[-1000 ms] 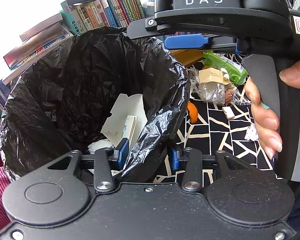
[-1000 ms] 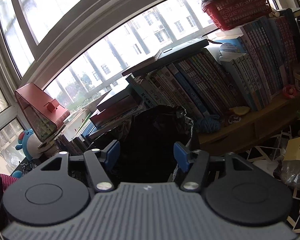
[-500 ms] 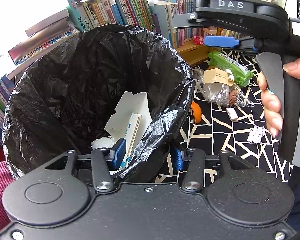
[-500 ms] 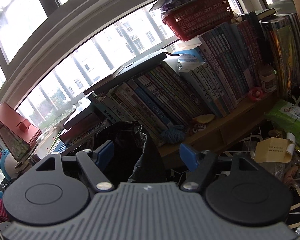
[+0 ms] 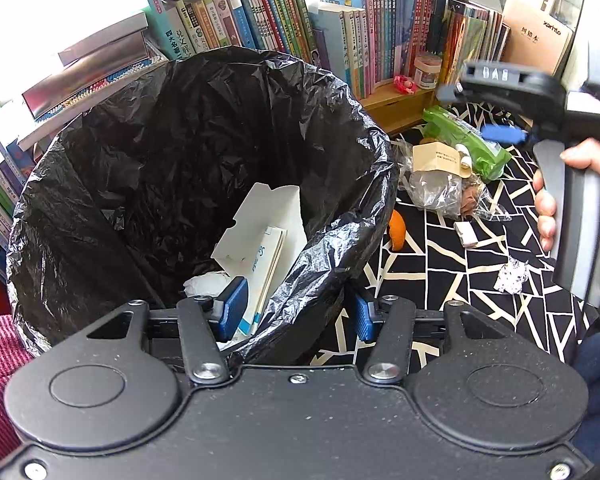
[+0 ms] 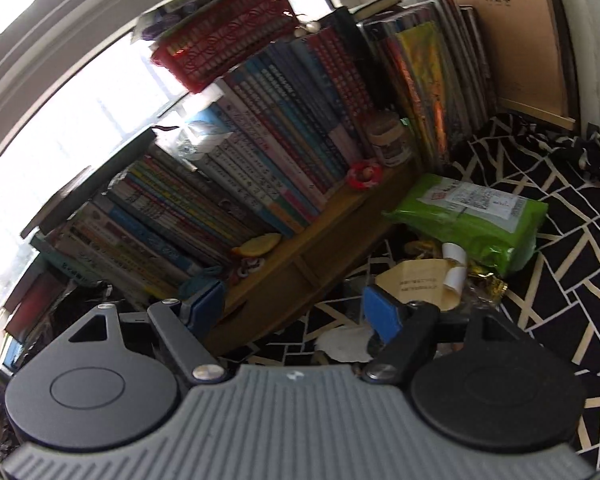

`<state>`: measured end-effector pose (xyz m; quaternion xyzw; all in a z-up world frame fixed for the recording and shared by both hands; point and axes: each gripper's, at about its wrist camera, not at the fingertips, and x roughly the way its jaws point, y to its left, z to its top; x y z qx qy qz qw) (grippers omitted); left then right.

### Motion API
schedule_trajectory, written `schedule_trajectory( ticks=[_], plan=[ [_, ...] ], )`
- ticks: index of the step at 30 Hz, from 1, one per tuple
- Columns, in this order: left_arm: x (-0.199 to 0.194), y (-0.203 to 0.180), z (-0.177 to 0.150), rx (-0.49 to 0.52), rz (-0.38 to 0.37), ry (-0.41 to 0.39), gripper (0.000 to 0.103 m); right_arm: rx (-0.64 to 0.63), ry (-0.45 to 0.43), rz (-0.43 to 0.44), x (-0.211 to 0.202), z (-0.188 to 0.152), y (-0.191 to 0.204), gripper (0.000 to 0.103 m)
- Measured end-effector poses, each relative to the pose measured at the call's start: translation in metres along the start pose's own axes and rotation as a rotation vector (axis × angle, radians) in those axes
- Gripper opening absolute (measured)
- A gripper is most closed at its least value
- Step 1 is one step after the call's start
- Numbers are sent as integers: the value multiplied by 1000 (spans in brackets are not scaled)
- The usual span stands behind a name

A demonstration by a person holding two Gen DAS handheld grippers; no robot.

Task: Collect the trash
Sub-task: 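Move the right gripper down toward the small white paper tag on the cloth, then close the right gripper on the small white paper tag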

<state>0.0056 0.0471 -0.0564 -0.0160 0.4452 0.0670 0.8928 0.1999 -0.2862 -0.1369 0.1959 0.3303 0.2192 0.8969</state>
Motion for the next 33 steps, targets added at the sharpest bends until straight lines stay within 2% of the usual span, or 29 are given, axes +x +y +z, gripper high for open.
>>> schedule_trajectory(
  ticks=[7,11,14,17,23,25,27,29,33],
  plan=[
    [0,0,0,3,4,0,51,8,47,-245,32,-16,-45,85],
    [0,-1,0,4,3,1,53,-26,120,-330,52,-36,-61,85],
    [1,-1,0,6,2,0,53,-47,177,-354,65,-49,-68,83],
    [1,-1,0,7,0,-2,53,-65,224,-380,75,-59,-72,77],
    [2,-1,0,6,0,0,53,-57,280,-411,86,-73,-80,69],
    [3,-1,0,7,0,0,54,-65,299,-413,90,-77,-81,59],
    [3,0,1,7,1,0,54,-73,304,-415,91,-79,-79,40],
    [3,0,1,8,1,0,54,-65,317,-394,91,-78,-78,30],
    [3,0,0,9,2,0,54,-72,315,-365,90,-78,-71,29]
  ],
)
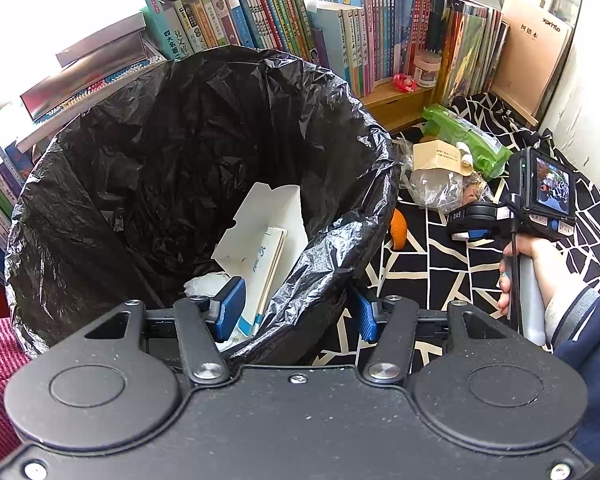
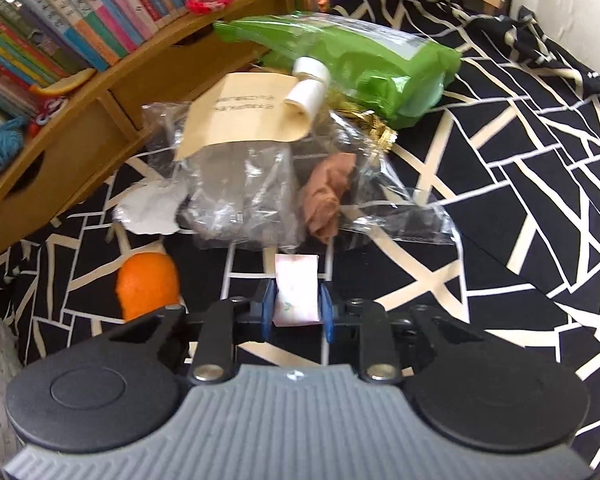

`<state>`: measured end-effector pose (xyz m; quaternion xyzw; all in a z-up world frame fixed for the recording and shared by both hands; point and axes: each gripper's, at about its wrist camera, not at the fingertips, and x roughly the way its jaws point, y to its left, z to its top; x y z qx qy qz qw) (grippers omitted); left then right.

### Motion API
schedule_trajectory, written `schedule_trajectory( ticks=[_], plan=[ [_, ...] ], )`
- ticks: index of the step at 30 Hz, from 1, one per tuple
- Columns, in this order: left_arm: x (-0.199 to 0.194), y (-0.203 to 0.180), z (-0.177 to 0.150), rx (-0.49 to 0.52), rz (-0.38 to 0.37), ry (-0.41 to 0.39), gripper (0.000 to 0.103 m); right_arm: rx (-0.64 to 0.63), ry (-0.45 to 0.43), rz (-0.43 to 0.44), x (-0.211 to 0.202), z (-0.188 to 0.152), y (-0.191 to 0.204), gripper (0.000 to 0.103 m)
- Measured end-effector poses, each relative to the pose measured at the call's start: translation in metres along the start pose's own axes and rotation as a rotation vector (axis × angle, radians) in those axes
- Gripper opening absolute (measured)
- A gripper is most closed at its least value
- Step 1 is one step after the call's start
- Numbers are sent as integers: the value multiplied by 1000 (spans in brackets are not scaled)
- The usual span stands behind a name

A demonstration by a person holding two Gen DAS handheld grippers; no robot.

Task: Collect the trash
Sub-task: 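Close the right gripper on the small white paper tag, then lift the tag with the right gripper and carry it over the bin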

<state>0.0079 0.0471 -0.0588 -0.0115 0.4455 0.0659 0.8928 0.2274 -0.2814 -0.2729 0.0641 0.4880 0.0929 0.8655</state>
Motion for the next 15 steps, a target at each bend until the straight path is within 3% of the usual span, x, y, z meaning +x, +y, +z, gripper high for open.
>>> schedule_trajectory(
  ticks=[15],
  plan=[
    [0,-2,-1,11,5,-4,54,-36,-57,82,-31,7,27,29]
  ],
)
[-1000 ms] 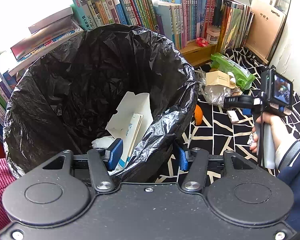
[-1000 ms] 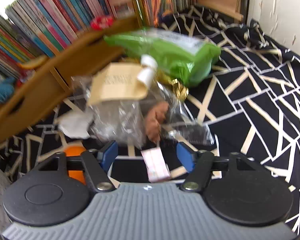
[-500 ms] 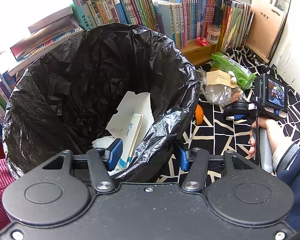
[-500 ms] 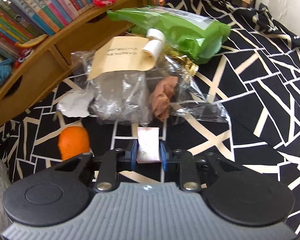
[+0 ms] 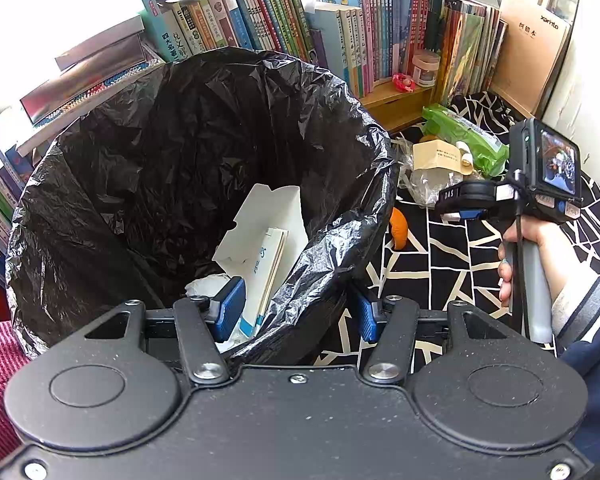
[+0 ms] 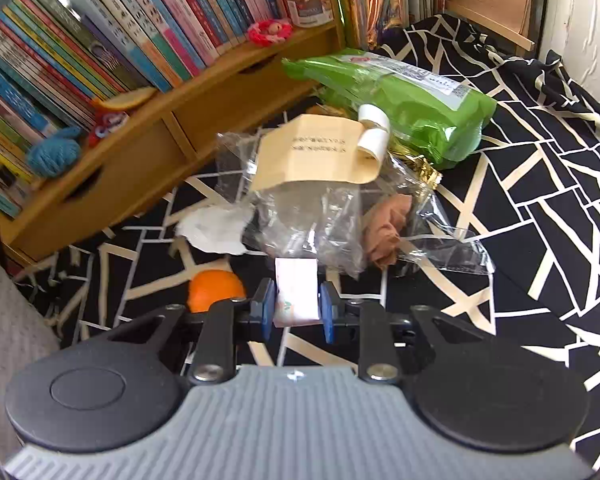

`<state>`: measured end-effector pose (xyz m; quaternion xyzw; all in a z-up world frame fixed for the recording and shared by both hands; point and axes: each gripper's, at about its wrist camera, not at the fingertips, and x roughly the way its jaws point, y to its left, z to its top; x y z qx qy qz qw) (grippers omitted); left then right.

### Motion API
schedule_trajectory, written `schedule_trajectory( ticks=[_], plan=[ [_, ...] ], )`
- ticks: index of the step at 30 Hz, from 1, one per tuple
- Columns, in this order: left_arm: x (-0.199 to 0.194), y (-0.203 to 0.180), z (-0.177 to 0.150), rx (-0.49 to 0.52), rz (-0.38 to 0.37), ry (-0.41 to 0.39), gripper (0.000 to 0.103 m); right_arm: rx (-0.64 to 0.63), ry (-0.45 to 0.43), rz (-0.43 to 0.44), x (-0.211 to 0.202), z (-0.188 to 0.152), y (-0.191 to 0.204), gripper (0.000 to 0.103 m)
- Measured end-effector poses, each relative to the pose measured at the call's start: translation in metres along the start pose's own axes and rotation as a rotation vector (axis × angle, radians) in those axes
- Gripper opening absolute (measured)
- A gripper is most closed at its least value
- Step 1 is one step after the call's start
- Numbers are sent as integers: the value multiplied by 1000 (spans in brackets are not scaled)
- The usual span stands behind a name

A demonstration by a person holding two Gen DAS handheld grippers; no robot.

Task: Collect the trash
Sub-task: 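Lift the tag with the right gripper and carry it over the bin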

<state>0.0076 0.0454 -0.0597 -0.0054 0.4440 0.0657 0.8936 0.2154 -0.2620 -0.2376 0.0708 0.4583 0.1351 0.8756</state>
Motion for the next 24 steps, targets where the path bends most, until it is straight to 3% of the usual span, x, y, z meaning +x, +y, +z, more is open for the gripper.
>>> schedule_trajectory(
  ticks=[16,24],
  plan=[
    [0,-1,0,3,1,-2,54,-22,-139,212,-58,21,37,29],
    [0,0,0,3,1,-2,54,-39,-280,448,-110,32,52,29]
  ],
)
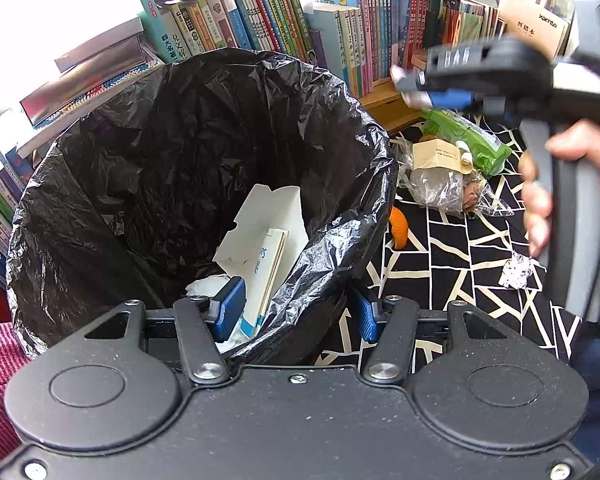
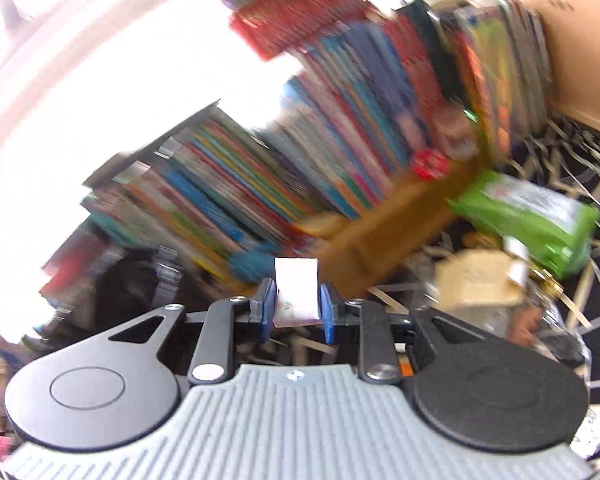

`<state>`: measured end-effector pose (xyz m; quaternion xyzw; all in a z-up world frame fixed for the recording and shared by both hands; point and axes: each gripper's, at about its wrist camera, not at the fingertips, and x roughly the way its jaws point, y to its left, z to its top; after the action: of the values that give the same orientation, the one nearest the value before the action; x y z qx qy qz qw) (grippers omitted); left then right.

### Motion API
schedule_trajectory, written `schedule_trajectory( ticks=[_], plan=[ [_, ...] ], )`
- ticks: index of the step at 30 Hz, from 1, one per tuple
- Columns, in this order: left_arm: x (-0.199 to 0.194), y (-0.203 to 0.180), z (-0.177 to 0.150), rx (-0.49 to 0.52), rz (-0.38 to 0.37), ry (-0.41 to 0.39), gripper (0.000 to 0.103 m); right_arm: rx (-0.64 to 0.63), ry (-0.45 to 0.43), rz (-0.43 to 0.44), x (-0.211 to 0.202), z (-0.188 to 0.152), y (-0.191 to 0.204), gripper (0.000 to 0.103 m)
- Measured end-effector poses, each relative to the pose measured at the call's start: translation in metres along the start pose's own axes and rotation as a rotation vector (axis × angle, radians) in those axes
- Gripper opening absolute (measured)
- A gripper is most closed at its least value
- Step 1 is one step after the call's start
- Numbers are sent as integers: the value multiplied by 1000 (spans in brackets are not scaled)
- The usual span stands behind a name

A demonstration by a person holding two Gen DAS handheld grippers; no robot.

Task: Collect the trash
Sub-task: 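Lift the tag with the right gripper and carry it over the bin, then open the right gripper to drop the tag into the bin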

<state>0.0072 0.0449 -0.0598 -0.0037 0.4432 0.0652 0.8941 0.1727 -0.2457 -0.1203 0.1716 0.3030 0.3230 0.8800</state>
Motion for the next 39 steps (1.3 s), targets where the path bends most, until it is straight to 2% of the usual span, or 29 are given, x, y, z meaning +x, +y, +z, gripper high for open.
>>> schedule_trajectory(
  ticks=[7,15,28,39],
  plan=[
    [0,0,0,0,0,-1,54,-85,-60,219,-27,8,42,29],
    [0,0,-1,3,1,-1,54,-155,-17,377,-37,-3,76,29],
    [0,-1,0,8,8,-2,55,-166,46,448,-31,-14,79,30],
    [-1,2,0,7,2,-4,55,-181,82,439,-25,-21,82,33]
  ],
)
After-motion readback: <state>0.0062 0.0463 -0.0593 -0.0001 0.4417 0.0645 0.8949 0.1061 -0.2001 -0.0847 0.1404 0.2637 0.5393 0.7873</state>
